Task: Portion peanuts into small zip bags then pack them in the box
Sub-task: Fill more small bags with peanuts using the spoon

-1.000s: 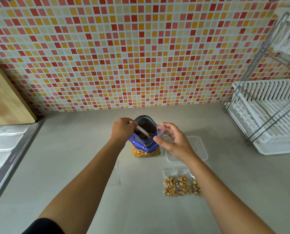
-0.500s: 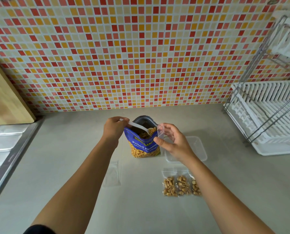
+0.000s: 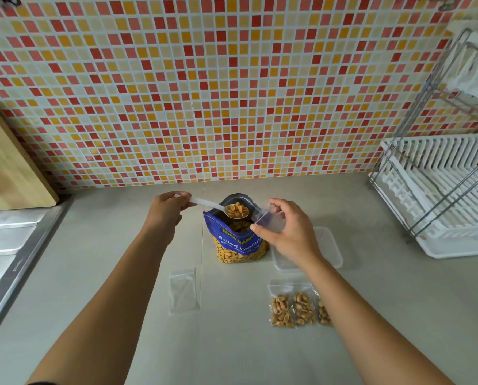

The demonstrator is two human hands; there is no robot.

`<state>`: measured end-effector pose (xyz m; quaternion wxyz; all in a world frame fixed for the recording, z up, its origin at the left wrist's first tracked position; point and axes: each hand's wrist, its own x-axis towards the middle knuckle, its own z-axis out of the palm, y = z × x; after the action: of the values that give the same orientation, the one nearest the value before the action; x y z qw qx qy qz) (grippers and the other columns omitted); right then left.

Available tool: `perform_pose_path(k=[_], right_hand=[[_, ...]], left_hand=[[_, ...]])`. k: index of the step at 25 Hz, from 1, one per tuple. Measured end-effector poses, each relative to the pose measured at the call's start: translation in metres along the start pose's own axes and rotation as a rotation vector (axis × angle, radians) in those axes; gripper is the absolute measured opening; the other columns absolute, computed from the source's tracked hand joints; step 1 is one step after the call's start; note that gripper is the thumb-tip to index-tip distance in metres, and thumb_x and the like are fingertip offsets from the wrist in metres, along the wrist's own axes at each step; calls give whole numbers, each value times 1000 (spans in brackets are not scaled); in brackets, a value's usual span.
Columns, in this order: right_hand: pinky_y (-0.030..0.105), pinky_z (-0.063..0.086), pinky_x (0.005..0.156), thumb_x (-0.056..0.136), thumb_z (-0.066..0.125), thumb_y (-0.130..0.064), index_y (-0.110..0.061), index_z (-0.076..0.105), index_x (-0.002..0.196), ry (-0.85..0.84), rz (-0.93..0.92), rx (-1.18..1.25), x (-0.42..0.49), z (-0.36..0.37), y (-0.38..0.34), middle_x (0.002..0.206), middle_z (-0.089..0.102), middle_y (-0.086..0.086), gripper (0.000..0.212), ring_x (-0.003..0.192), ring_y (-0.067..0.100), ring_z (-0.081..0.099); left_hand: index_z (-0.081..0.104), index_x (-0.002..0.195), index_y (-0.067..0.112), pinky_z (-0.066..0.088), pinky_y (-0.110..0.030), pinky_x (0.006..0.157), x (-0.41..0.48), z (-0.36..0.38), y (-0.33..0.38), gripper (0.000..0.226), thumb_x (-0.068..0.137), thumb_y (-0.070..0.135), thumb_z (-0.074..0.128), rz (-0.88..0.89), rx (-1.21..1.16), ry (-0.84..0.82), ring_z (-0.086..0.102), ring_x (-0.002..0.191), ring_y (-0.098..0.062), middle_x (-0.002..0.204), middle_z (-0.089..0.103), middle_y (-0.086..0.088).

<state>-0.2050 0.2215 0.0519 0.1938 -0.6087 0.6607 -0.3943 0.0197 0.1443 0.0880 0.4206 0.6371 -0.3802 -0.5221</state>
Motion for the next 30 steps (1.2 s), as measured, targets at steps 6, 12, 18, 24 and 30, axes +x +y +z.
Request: perform_pose_path(k=[6,12,18,24,30], right_hand=[[32,47,88,66,76,-49,-20,54,123,-28,-40,-94,8,9,-9,114,60,-3,67,105,15,53],[27,49,82,66,79,-44,-21,59,114,32,-49,108,9,18,-20,103,58,-10,57,96,13,58],[16,48,75,72,77,-38,-22,56,117,46,17,310,8,17,-28,102,60,-11,52,92,4,57],[22,51,81,73,77,-29,-26,55,116,69,193,653,-6,9,-3,104,64,-5,49,100,8,60],[25,51,86,73,77,-37,-36,51,113,-103,193,579,-12,13,10,116,61,-11,47,110,6,57]], left_hand=[[57,91,16,38,-32,89,-10,-5,29,4,92,14,54,73,-22,-53,55,103,-17,90,61,2],[65,93,11,38,-18,63,-43,19,68,15,93,19,53,514,433,-50,58,83,-15,91,67,-3],[67,98,9,39,-15,53,-73,18,101,18,93,18,52,955,685,84,59,66,-13,82,65,0],[67,96,11,46,-26,60,-27,30,40,18,92,18,51,612,723,70,61,74,-18,88,70,-6],[61,110,21,28,-45,95,-16,72,-13,27,96,29,39,596,1229,17,41,122,-20,113,61,-6]])
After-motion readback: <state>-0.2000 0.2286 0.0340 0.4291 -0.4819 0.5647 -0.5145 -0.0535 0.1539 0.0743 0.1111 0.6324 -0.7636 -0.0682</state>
